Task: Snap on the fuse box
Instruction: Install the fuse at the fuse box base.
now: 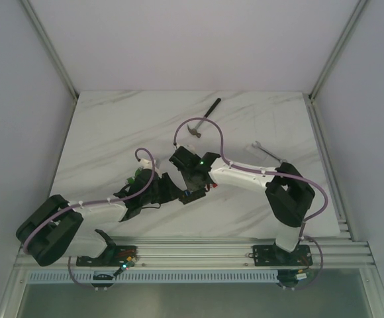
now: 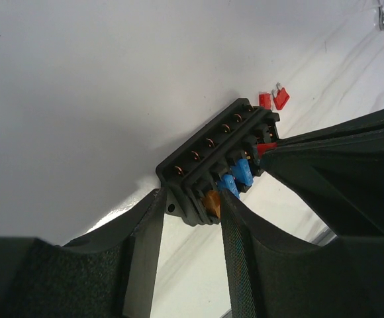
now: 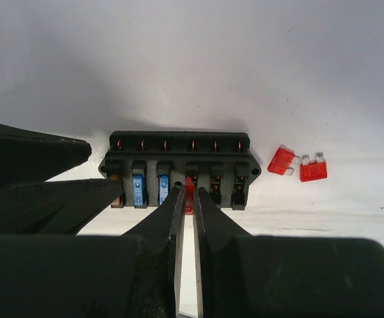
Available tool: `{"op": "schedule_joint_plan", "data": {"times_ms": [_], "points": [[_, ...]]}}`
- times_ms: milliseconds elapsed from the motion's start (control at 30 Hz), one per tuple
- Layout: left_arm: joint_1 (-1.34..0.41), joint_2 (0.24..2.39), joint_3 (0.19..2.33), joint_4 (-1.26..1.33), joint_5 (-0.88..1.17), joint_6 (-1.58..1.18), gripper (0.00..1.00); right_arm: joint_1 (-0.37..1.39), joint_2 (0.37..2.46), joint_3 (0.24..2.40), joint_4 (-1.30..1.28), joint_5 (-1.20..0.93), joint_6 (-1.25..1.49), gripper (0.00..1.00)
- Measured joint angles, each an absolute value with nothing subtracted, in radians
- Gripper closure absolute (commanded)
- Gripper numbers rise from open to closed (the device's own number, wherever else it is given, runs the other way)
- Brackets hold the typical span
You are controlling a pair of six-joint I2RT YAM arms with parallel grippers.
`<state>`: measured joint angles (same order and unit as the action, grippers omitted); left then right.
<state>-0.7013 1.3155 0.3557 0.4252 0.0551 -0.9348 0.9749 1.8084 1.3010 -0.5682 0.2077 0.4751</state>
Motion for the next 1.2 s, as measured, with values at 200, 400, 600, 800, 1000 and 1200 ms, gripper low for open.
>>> {"op": "schedule_joint_plan", "data": {"times_ms": [200,400,600,800,1000,1200], "points": [[-0.701,1.319,0.356,0.425,0.056,-0.935,0.53,0.981,1.815,1.301,-0.574,0.226,0.475,1.00],[-0.700,1.321,0.356,0.426,0.057,-0.939,0.54,0.987,1.820,1.301,-0.578,0.240,0.475,1.00],[-0.700,1.324,0.359,0.426,0.061,-0.942,0.54,0.990,1.822,1.301,-0.574,0.241,0.475,1.00],[-0.699,1.327,0.360,0.427,0.064,-0.942,0.55,0.991,1.823,1.295,-0.564,0.244,0.475,1.00],[-0.699,1.330,0.362,0.427,0.066,-0.943,0.55,0.995,1.823,1.286,-0.554,0.255,0.475,1.00],[-0.699,1.332,0.364,0.427,0.067,-0.946,0.55,1.000,1.821,1.283,-0.550,0.265,0.474,1.00]]}}
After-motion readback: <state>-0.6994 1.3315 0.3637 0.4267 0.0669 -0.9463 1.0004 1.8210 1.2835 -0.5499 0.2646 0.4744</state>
